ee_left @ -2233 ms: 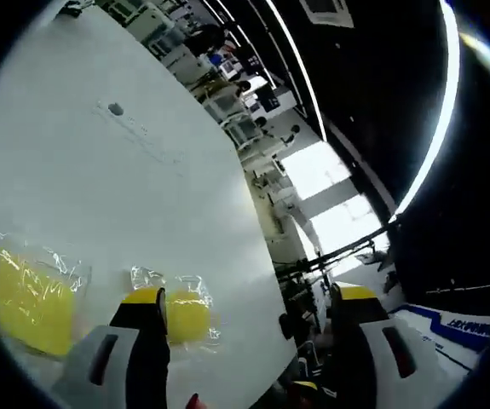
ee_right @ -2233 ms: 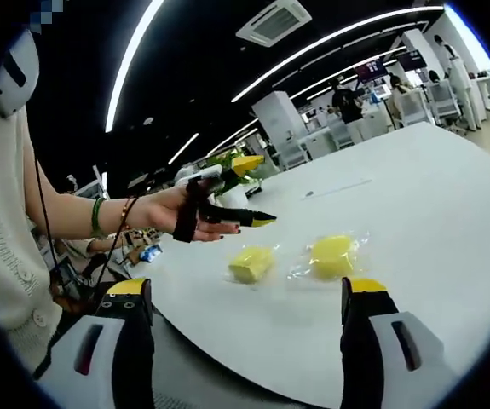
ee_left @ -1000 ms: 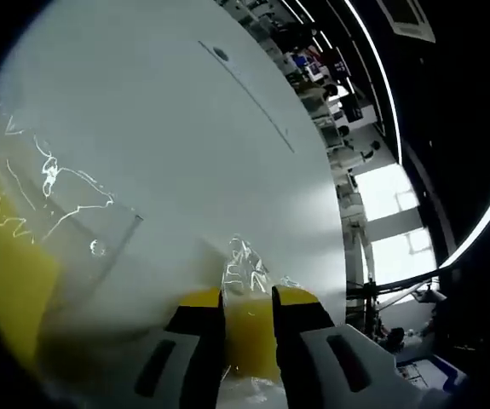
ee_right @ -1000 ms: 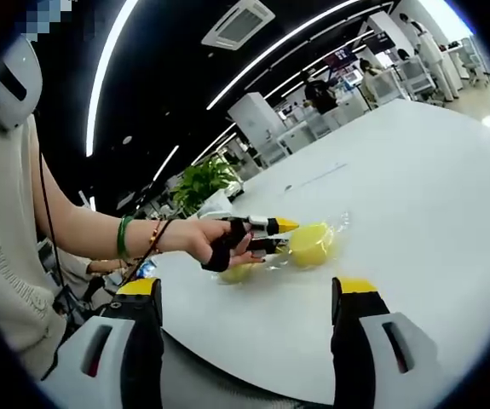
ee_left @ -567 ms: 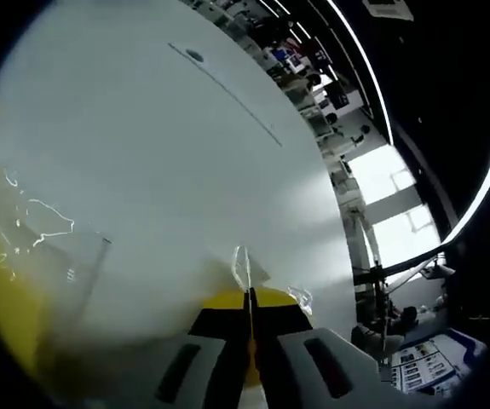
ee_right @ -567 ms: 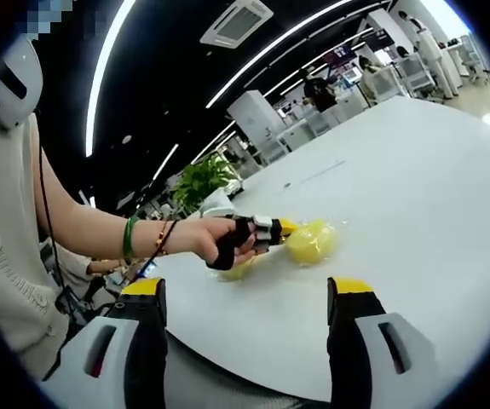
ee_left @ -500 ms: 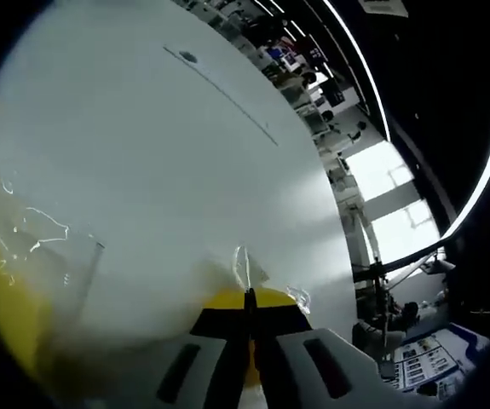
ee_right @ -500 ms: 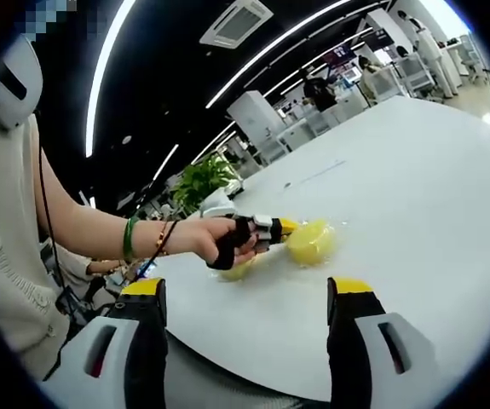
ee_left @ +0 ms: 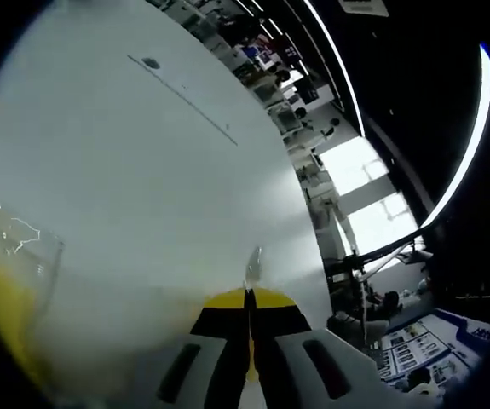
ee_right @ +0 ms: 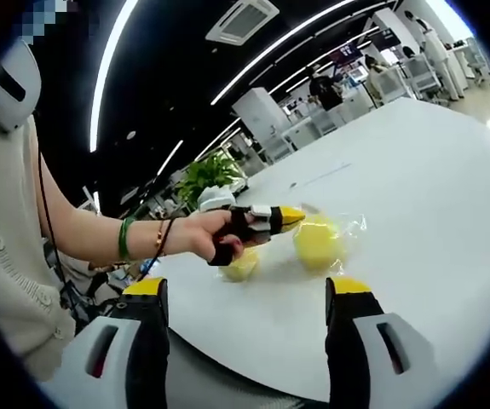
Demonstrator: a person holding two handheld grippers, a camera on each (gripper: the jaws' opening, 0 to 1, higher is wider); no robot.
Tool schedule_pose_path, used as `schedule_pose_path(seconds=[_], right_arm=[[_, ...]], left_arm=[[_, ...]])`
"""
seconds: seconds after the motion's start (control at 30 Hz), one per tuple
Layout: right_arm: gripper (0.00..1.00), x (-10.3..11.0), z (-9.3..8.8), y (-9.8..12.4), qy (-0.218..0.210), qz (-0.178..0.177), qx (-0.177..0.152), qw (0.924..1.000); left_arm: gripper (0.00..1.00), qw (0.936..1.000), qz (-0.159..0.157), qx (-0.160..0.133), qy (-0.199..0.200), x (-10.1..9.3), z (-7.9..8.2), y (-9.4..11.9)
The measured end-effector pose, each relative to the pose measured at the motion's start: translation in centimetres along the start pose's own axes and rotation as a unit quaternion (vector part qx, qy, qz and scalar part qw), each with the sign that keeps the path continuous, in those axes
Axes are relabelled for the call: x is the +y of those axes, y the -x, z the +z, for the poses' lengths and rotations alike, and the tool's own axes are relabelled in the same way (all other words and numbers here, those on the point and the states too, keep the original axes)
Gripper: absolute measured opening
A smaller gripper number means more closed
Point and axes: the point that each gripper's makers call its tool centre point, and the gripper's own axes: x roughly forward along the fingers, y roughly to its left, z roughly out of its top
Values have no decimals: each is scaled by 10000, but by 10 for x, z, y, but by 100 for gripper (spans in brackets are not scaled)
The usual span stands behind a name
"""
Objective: Compare the silicone blocks by pressing each to a similar depth, holding the contact briefly, and releasing to observe deformation and rebound differences across the visible hardness samples.
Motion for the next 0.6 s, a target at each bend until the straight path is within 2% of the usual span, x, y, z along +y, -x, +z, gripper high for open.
schedule_pose_path(seconds=[0.1,0.2,0.37,0.4,0.43,0.47,0.5,0.53,0.6], right_arm=[[70,1,2,3,37,-35,-6,10000],[70,5,4,7,107,-61,-38,9999],[70,12,7,10,185,-77,-82,9998],[70,14,7,11,211,-79,-83,9997],[70,15,8,12,238,-72,-87,9997],[70,17,8,13,255,-73,-92,9996],[70,20,9,14,287,-73,-110,9995],[70,21,10,15,304,-71,-116,9994],[70,25,10,18,371,-91,-121,9992]], left_arm=[[0,9999,-95,46,-126,-10,-1,3],[0,9984,-313,156,-455,-28,-4,9],[0,9966,-572,255,-530,-50,-9,20],[0,9949,-700,332,-648,-58,-12,24],[0,9930,-738,359,-845,-61,-14,26],[0,9931,-704,332,-876,-63,-14,28],[0,9906,-880,440,-948,-72,-19,32],[0,9902,-825,390,-1060,-72,-18,34],[0,9845,-922,452,-1422,-81,-21,41]])
